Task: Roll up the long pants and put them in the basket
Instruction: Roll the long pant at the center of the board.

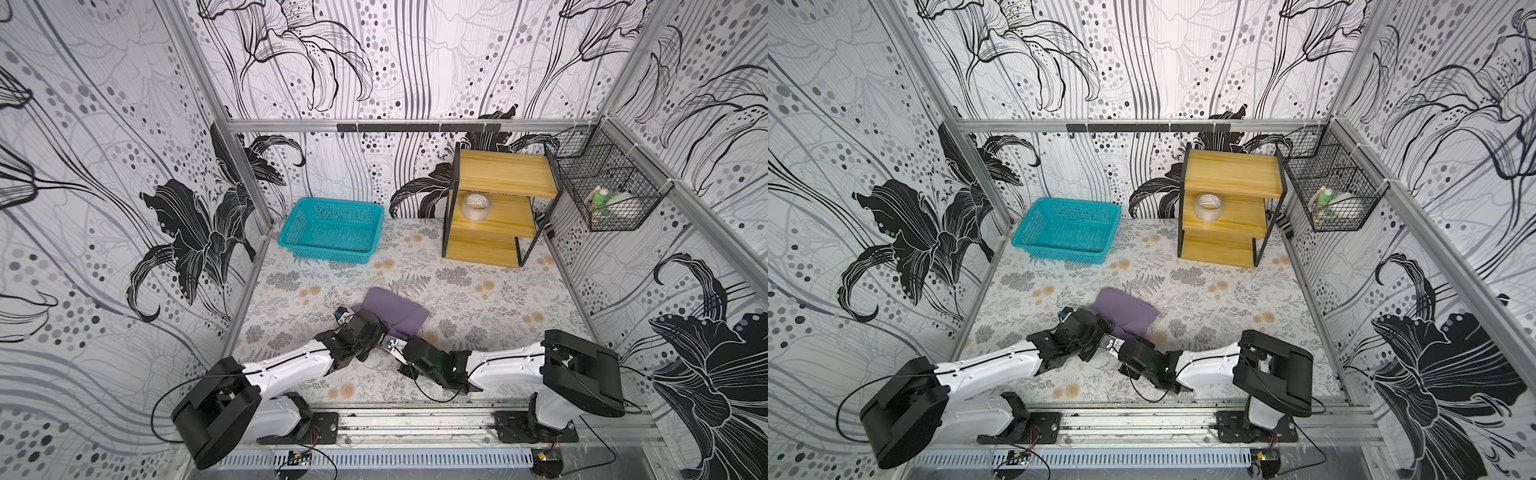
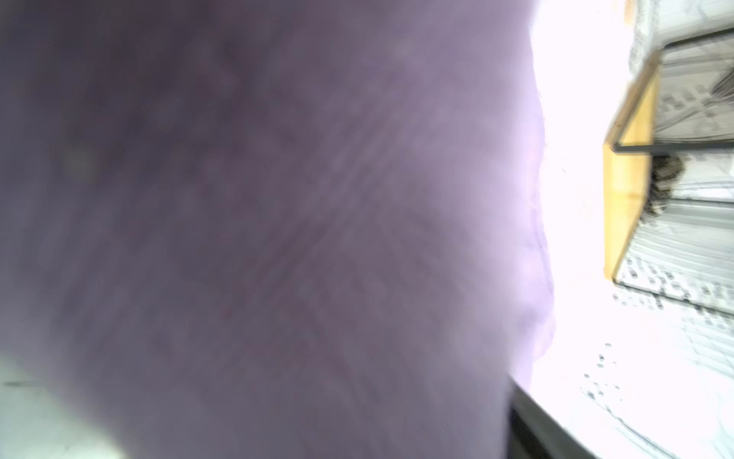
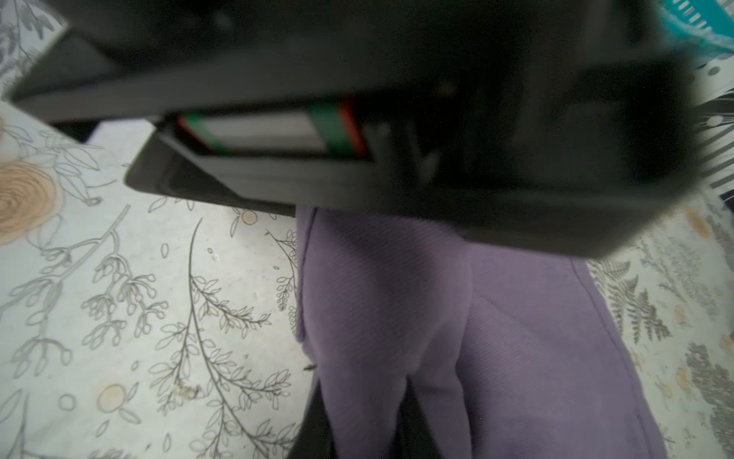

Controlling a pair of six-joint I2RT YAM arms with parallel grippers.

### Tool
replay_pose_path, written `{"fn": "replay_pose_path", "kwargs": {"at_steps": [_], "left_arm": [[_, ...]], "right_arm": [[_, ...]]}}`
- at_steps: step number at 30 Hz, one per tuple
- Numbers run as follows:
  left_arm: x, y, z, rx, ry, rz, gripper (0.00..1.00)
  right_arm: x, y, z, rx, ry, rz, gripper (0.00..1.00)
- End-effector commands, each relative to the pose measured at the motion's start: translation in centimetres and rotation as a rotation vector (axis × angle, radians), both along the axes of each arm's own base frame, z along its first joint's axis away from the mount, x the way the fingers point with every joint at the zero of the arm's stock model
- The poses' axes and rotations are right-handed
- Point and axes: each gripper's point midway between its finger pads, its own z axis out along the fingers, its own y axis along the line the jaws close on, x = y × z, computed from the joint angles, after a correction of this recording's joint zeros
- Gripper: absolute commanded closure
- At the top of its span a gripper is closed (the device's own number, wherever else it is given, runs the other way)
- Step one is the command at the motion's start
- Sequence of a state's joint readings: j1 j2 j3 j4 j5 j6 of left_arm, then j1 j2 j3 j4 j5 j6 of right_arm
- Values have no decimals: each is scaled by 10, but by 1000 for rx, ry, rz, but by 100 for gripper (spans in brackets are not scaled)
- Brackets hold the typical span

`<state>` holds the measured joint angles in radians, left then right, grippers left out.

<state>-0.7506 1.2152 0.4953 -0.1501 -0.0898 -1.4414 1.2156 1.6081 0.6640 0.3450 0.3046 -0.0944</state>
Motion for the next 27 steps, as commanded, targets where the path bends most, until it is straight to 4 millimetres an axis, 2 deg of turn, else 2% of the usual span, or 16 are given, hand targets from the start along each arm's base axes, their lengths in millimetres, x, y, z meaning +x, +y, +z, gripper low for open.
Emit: {"fn": "replay_pose_path", "kwargs": {"at_steps": [1,5,9,10,15,19,21,24,25,27], "left_arm": [[3,2,18,-2,-32,8,5],[0,2,26,-11,-38,-3,0],[-4,-2,23,-32,-26,-16,1],[-4,-3,24,-35,-28,-19,1],[-5,-11,11,-49,-12,-46,1],[-8,-11,-4,-50,15,-41,6],[-10,-9,-12,-39,30,-33,9],[-12,-6,-20,-14,53,-27,12],[-12,-4,-23,-5,61,-24,12],[-13,-2,-27,9,69,-23,13]], "right_arm": [[-12,-11,-16,82,334,-56,99],[-11,-14,-5,286,672,-39,100],[-24,-5,28,477,890,147,99],[-27,-3,29,486,940,172,99],[-28,-3,33,517,1076,195,97],[-10,-15,11,519,1203,55,95],[1,-25,-7,501,1251,-47,84],[18,-40,-24,422,1154,-194,51],[24,-45,-22,401,1093,-225,46],[37,-53,-4,381,920,-255,41]]}}
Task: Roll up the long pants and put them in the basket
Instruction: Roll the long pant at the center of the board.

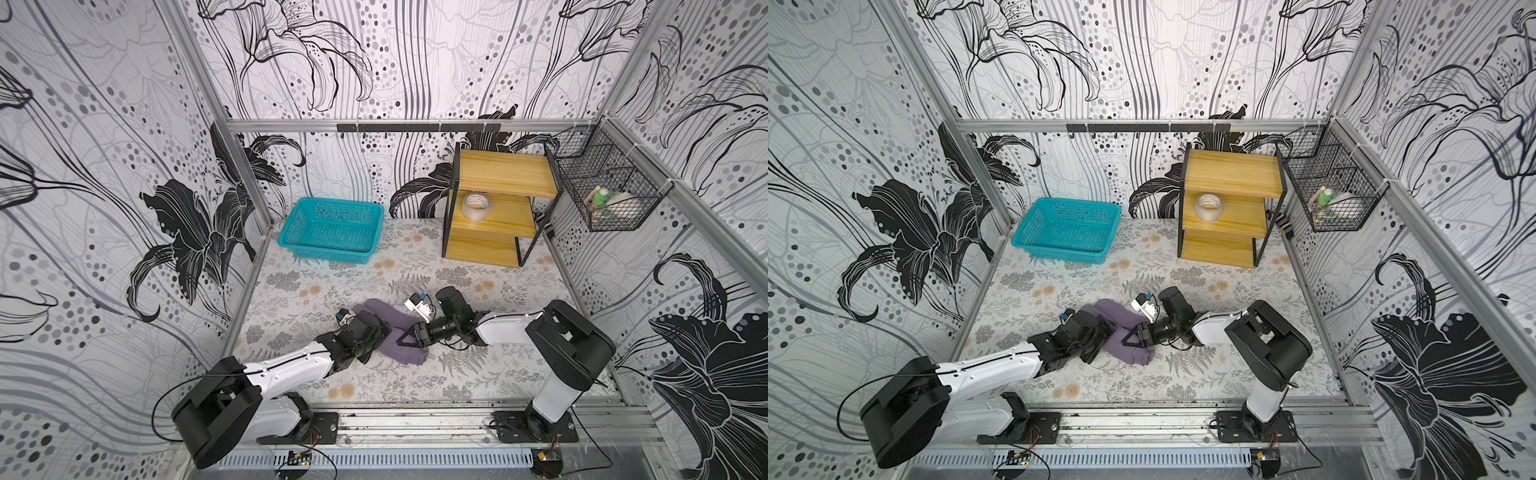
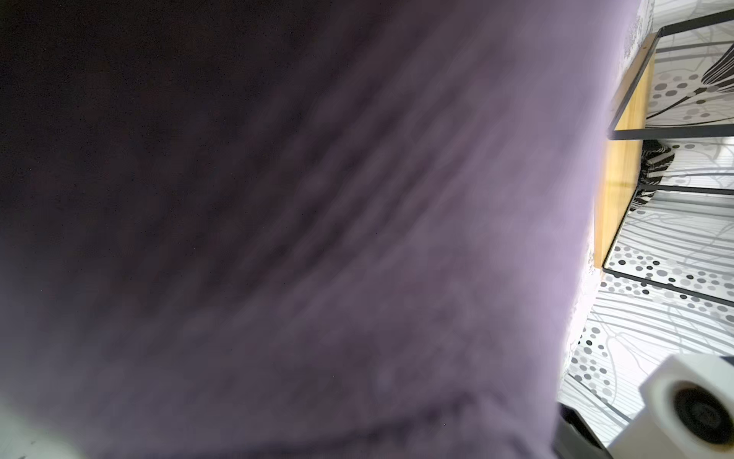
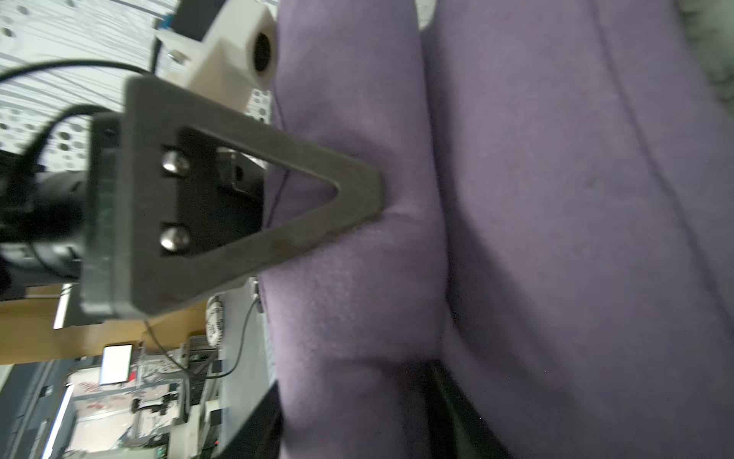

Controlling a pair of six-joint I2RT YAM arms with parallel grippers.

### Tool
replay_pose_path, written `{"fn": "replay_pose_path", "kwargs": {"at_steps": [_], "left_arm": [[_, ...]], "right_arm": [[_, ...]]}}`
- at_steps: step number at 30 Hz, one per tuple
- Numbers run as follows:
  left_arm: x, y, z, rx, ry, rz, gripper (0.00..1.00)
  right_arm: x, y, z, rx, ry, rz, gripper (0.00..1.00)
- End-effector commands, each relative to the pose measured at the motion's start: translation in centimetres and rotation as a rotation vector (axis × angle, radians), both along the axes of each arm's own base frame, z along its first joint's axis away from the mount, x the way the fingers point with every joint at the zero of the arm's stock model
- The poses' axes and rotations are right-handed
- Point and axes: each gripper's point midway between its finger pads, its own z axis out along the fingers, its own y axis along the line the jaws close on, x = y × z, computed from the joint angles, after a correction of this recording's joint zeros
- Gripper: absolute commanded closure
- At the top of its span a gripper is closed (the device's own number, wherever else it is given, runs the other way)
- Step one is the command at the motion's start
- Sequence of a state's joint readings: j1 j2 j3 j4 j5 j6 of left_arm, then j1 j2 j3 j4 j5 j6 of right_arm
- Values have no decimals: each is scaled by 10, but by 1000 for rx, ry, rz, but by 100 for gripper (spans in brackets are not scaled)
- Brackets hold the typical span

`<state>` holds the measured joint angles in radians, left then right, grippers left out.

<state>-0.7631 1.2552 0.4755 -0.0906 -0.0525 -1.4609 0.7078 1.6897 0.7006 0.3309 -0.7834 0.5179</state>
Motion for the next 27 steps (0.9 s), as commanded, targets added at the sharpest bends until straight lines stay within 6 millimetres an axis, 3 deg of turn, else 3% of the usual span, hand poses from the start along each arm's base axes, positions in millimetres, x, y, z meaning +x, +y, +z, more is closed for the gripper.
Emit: {"fn": "replay_pose_path", "kwargs": {"at_steps": [1,4,7,10,11,17,20,23,25,27], "left_arm": [[-8,8,-18,44,46,-2,13],[-8,7,-21,48,53,-4,14],[-9,7,-25,56,65,-7,17],[-8,7,-25,58,68,-5,18],[-8,8,-26,58,71,-1,19],[-8,12,-25,59,71,12,19],[-7,12,-24,57,68,16,19],[-6,13,-21,69,65,15,18],[-4,13,-16,73,52,15,18],[-3,14,-10,69,36,20,15]], "right_arm": [[23,-34,-2,-241,-198,-155,39],[33,-51,14,-430,-528,-201,38],[28,-53,38,-448,-806,-200,36],[9,-39,60,-375,-1060,-132,13],[2,-33,63,-363,-1112,-96,12],[-18,-6,30,-461,-1149,96,12],[-15,-3,15,-530,-1157,110,15],[-5,-8,3,-604,-1154,78,29],[-3,-9,-5,-629,-1124,61,57],[-7,-6,-6,-587,-1076,38,75]]}}
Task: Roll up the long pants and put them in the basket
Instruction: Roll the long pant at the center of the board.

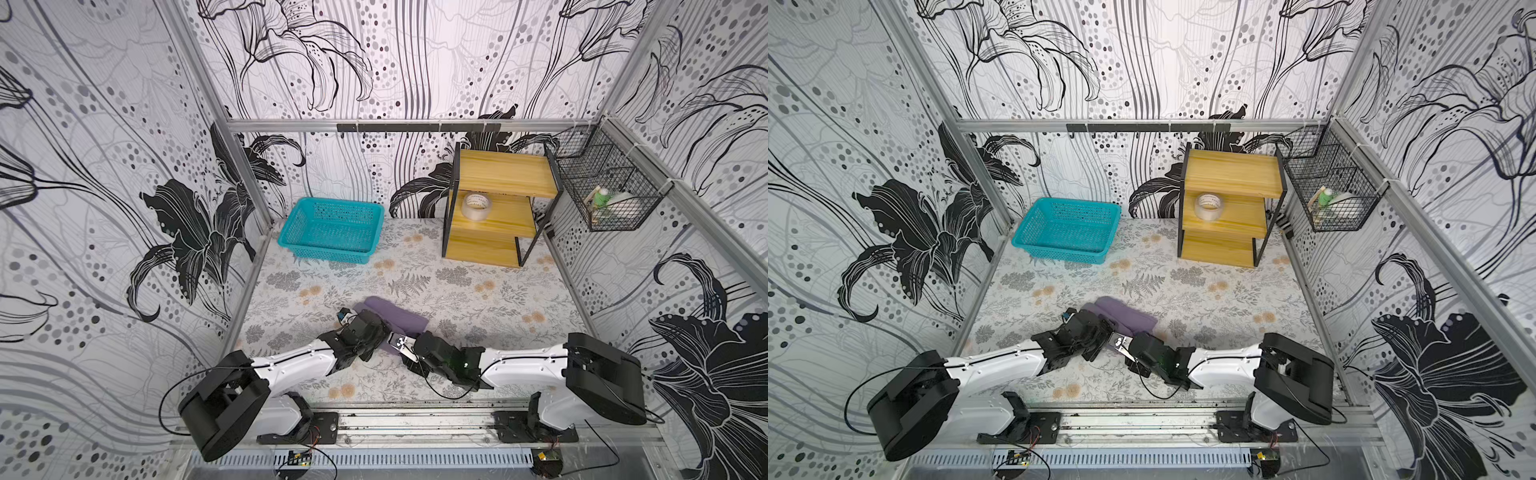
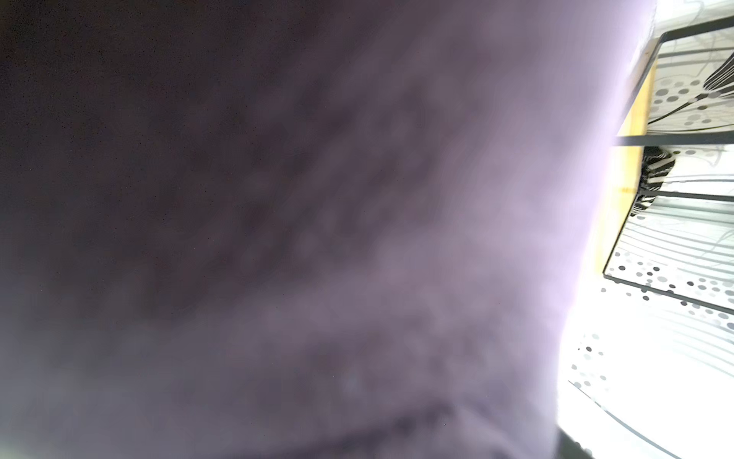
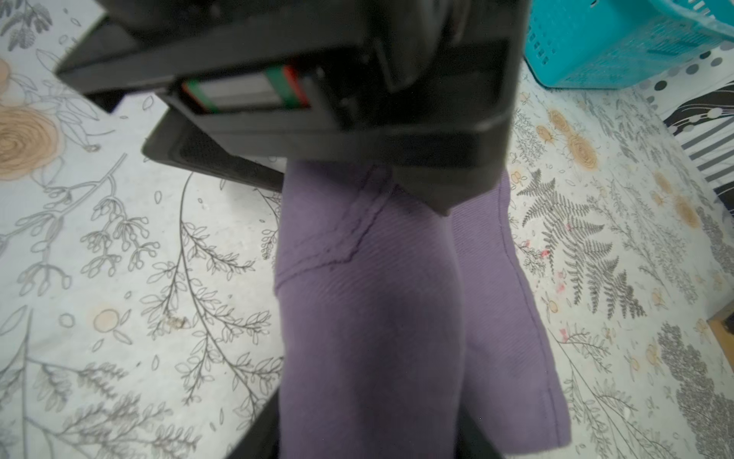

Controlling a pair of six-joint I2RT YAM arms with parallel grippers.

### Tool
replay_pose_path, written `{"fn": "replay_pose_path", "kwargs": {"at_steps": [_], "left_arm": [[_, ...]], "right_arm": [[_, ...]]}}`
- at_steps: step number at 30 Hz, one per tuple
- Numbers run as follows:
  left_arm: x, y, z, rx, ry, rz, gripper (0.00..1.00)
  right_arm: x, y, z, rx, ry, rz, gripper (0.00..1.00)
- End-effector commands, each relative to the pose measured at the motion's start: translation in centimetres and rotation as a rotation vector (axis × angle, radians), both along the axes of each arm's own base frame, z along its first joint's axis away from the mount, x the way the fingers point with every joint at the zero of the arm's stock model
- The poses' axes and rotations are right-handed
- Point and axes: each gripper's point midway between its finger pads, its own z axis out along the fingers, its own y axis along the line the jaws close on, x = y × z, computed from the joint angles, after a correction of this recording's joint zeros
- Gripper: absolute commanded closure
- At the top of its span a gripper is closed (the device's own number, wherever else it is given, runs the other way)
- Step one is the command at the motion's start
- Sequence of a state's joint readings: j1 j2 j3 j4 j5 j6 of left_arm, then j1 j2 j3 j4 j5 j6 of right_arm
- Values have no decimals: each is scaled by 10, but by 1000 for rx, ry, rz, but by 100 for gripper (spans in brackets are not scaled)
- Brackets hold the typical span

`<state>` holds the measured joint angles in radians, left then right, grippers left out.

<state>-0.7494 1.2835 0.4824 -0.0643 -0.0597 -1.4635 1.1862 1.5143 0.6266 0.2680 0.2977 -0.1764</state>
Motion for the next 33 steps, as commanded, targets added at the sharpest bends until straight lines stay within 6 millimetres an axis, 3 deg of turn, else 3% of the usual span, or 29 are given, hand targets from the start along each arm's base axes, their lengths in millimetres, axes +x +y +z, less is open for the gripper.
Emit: {"fn": "replay_pose_path", "kwargs": {"at_steps": [1,5,8,13,16,20,27,33], "left_arm": [[-9,14,-4,64,30,5,12],[-5,22,16,37,-26,55,0],[-3,27,29,20,-58,90,3],[-9,6,24,-4,-34,23,3],[-13,-18,18,-39,-23,-14,3],[-11,-42,12,-57,-23,-50,3],[-4,-40,7,-37,-36,-34,3],[1,-43,0,-57,-26,-32,3]], "right_arm": [[6,-4,-4,42,45,-77,81],[-12,1,-4,240,286,-71,95],[-21,2,-4,378,528,-67,98],[-20,-2,5,534,876,-67,98],[-18,-3,4,584,983,-71,97],[-20,-6,-11,581,1103,-66,97],[-20,-19,-23,575,1178,-68,98],[-10,-34,-23,707,1352,-122,98]]}}
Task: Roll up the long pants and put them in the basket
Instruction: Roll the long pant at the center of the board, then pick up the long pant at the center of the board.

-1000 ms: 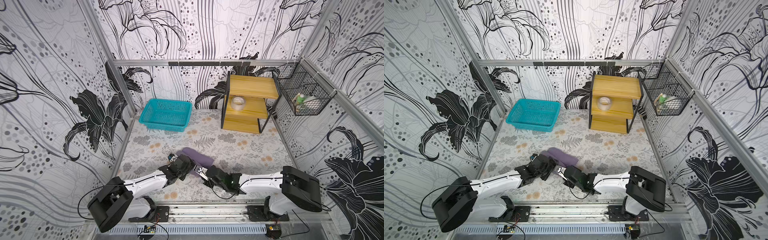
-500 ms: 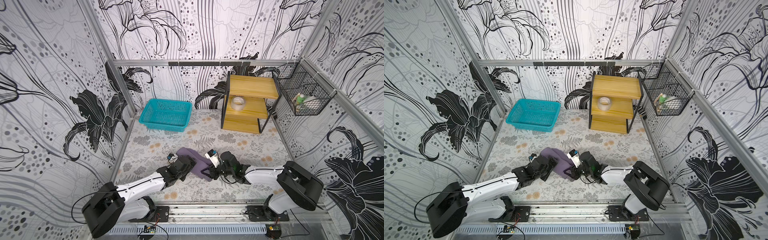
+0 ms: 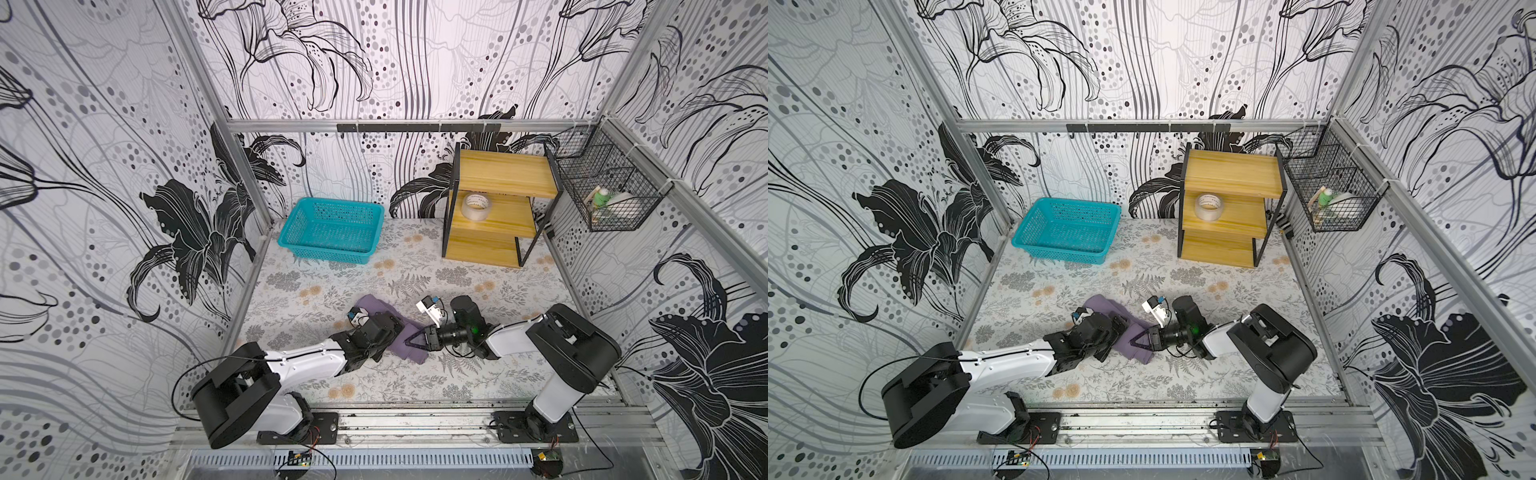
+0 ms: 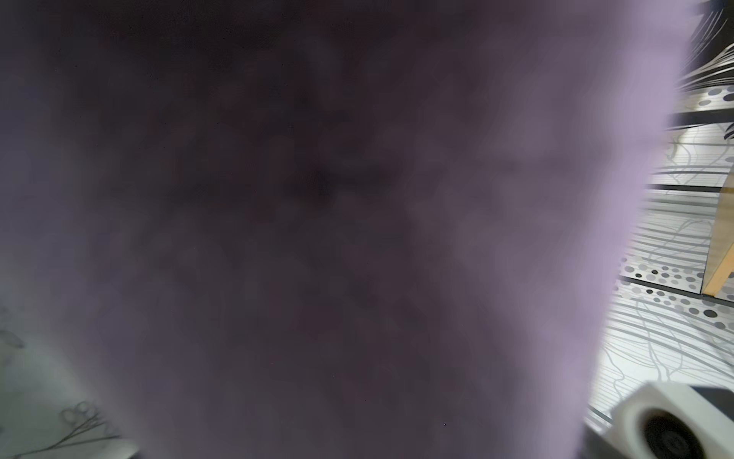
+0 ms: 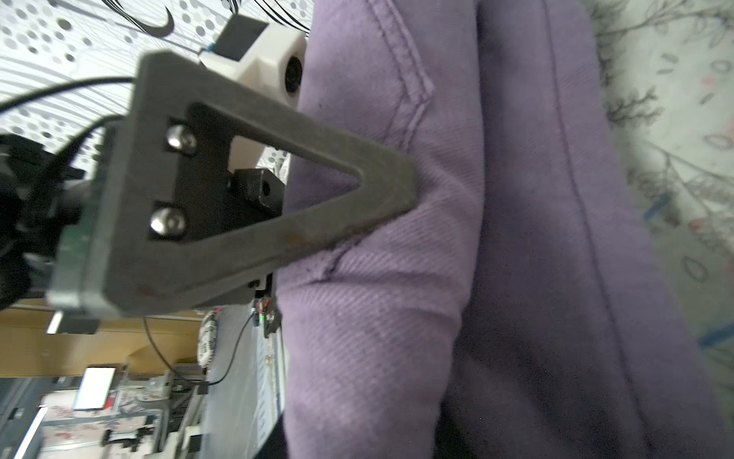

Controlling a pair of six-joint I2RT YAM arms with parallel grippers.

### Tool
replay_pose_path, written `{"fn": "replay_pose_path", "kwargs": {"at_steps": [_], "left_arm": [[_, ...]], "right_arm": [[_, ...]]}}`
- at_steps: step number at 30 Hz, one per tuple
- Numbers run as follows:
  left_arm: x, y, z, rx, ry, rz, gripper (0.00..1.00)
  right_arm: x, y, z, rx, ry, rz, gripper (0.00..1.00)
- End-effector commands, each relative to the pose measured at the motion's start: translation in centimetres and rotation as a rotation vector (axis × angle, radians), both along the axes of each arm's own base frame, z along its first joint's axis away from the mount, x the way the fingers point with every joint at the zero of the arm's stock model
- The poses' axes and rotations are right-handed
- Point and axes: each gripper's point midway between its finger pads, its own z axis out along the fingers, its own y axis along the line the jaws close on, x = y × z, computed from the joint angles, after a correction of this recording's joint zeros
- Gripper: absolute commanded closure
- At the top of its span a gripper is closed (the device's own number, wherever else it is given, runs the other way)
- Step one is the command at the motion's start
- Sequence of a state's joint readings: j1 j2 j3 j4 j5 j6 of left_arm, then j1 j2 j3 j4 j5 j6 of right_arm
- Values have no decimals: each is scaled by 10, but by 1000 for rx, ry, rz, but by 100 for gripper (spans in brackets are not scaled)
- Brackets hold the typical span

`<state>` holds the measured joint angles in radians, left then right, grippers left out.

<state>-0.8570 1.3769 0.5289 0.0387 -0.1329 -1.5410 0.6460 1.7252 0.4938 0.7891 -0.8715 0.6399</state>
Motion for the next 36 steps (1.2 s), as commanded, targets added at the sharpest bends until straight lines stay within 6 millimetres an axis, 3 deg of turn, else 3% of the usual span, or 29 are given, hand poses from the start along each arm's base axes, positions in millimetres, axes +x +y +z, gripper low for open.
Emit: {"fn": "replay_pose_path", "kwargs": {"at_steps": [1,11,13,14,16,19,21,25,30,36], "left_arm": [[-2,-7,-7,-12,22,-34,3],[5,-11,-28,-14,64,-50,1],[7,-13,-32,-27,72,-48,5],[9,-13,-34,-27,76,-43,10],[13,-12,-38,-11,89,-33,18],[20,-7,-42,24,109,-8,34],[27,-2,-40,61,120,17,42],[41,15,-23,160,135,78,43],[67,35,23,234,96,155,44],[100,56,82,265,39,219,46]], "right_arm": [[-22,-15,-22,13,286,13,98],[-3,-22,1,135,398,-64,100],[1,-20,3,124,401,-75,100],[3,-20,3,110,395,-84,96],[8,-21,2,63,370,-106,80],[16,-29,8,-24,292,-167,42],[26,-39,17,-88,212,-230,31],[48,-77,38,-295,25,-419,23],[57,-128,77,-379,-156,-661,18],[49,-151,101,-368,-246,-744,14]]}}
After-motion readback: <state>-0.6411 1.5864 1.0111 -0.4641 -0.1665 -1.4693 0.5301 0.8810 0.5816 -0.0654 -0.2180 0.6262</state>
